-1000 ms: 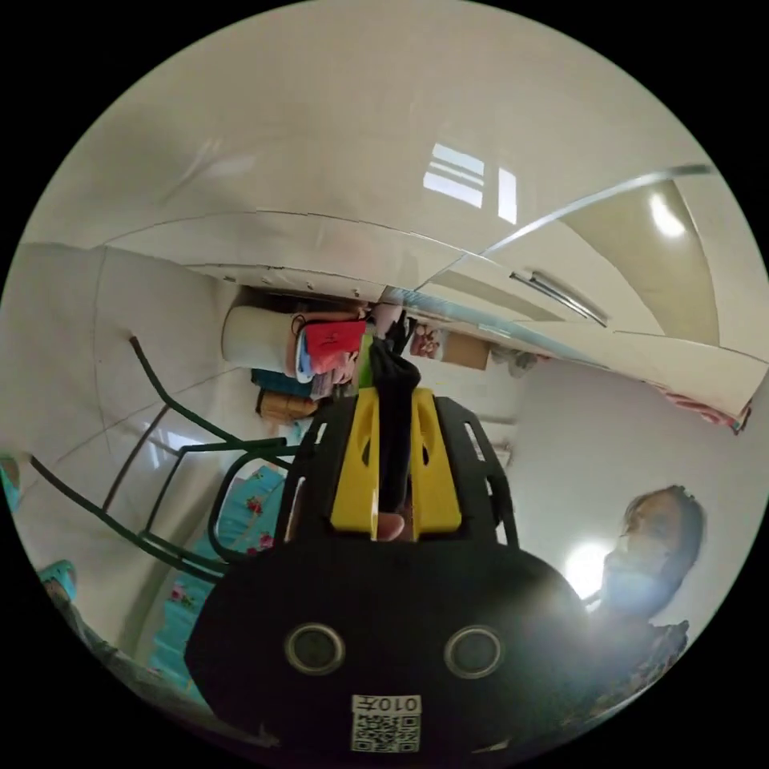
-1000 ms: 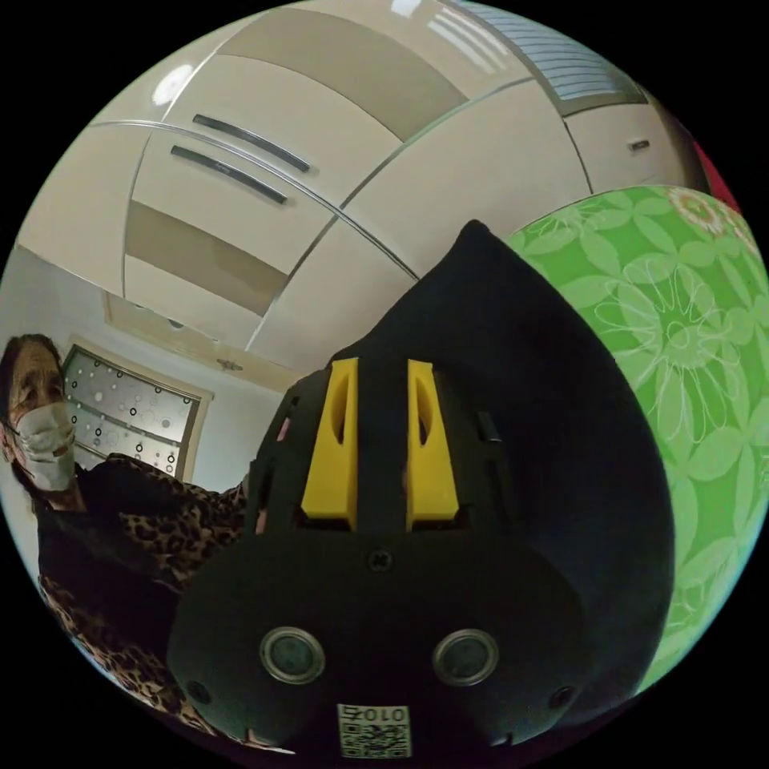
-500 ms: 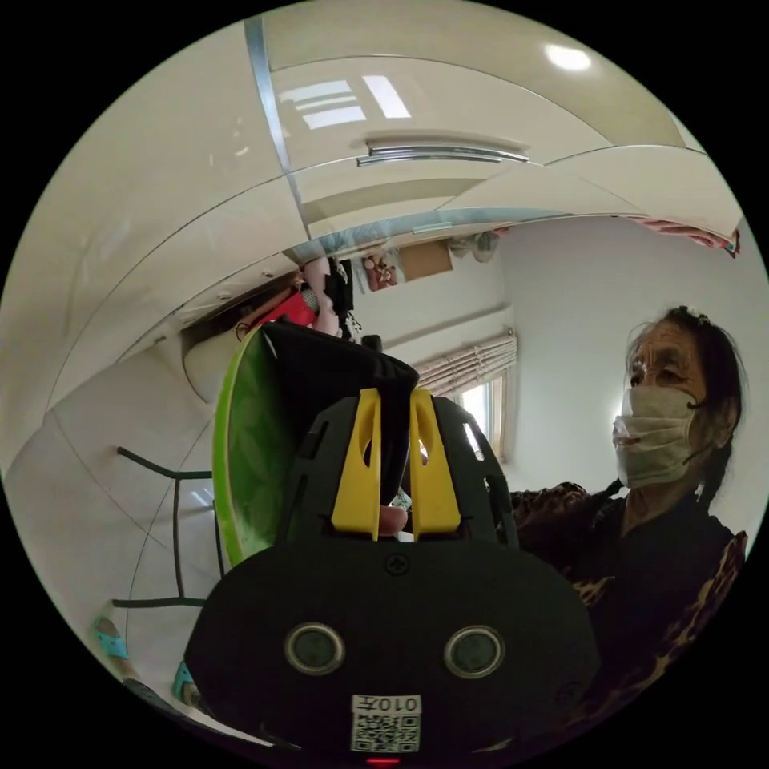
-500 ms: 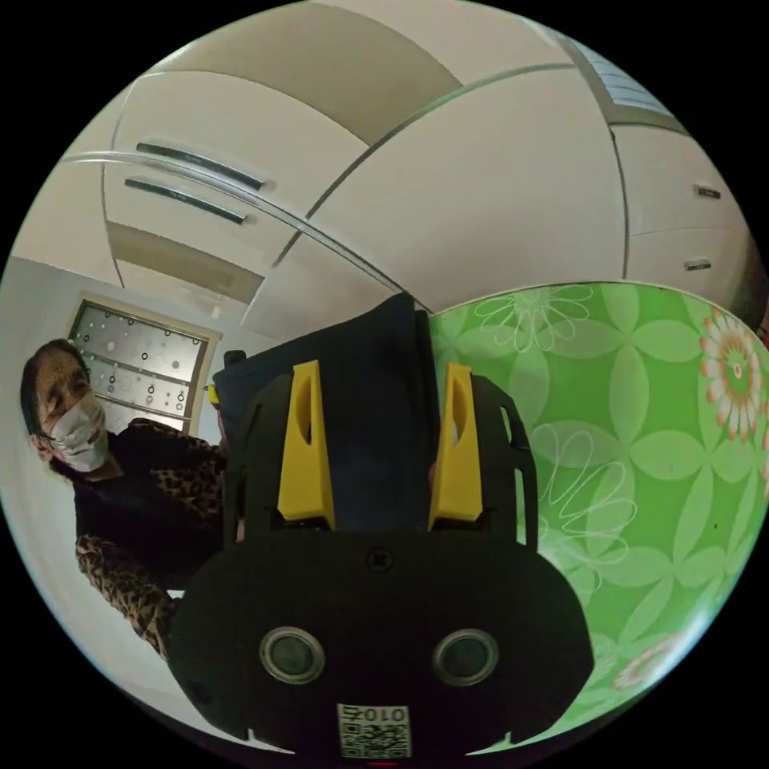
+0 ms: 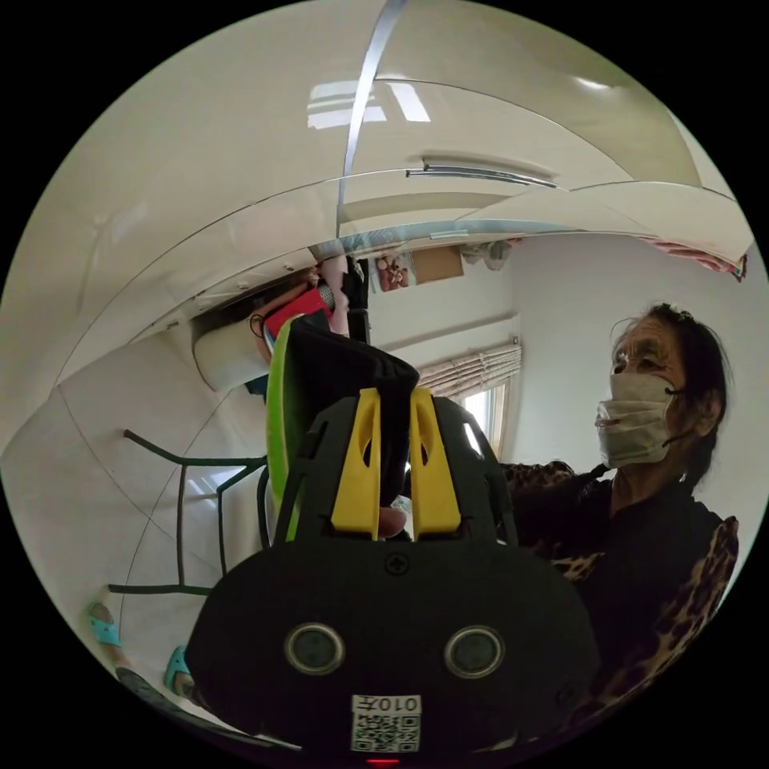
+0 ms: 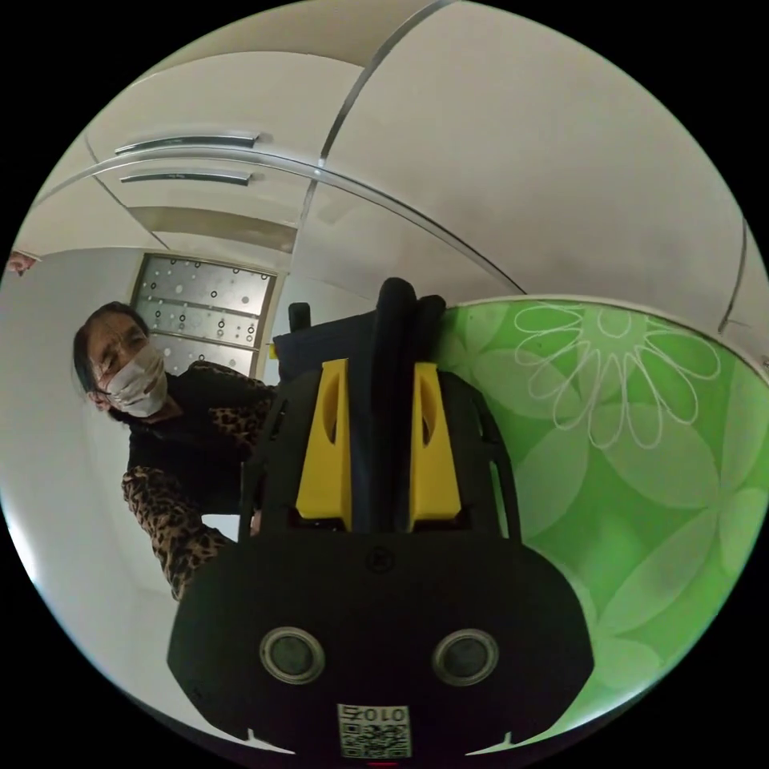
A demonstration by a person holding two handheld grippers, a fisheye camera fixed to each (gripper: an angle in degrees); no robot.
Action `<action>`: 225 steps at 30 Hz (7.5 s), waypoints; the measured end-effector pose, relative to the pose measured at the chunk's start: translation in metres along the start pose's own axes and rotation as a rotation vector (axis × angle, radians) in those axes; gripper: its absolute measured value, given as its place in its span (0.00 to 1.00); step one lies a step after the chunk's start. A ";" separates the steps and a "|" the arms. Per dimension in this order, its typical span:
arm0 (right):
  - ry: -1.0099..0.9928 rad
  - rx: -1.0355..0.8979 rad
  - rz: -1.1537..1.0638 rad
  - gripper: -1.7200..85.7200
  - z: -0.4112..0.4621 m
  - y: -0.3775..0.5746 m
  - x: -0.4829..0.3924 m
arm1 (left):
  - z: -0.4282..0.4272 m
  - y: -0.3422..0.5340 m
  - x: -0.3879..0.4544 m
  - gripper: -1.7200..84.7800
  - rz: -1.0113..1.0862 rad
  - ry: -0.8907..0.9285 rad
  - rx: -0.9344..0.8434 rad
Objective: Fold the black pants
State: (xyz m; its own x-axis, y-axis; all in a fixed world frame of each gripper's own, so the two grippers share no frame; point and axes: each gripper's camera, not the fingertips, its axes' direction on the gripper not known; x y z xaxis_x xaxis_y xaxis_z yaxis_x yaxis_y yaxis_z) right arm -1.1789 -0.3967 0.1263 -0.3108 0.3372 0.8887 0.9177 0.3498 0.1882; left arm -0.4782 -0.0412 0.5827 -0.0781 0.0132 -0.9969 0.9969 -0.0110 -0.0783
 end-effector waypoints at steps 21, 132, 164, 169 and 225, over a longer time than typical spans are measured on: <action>0.212 0.189 -0.422 0.06 -0.046 0.266 -0.241 | 0.089 0.092 0.056 0.08 0.295 0.136 -0.231; 0.220 1.378 0.297 0.04 0.090 1.016 -0.710 | 0.275 0.436 -0.206 0.02 0.395 -0.066 -1.049; -0.097 1.417 0.745 0.20 0.181 0.977 -0.693 | 0.167 0.141 -0.265 0.21 -0.091 -0.289 -0.992; -0.050 1.361 0.849 0.16 0.170 0.949 -0.683 | 0.201 0.140 -0.251 0.20 -0.070 -0.259 -1.125; -0.077 0.428 0.121 0.06 0.025 0.452 -0.508 | 0.086 0.153 -0.036 0.12 -0.142 -0.248 -0.720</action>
State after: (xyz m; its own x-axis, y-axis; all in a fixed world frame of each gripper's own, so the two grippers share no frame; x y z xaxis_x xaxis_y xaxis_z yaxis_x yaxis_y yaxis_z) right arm -0.6128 -0.3882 -0.2502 -0.2401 0.4566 0.8567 0.7684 0.6287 -0.1198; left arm -0.3236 -0.1293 0.6058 -0.1217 -0.2594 -0.9581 0.7322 0.6282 -0.2631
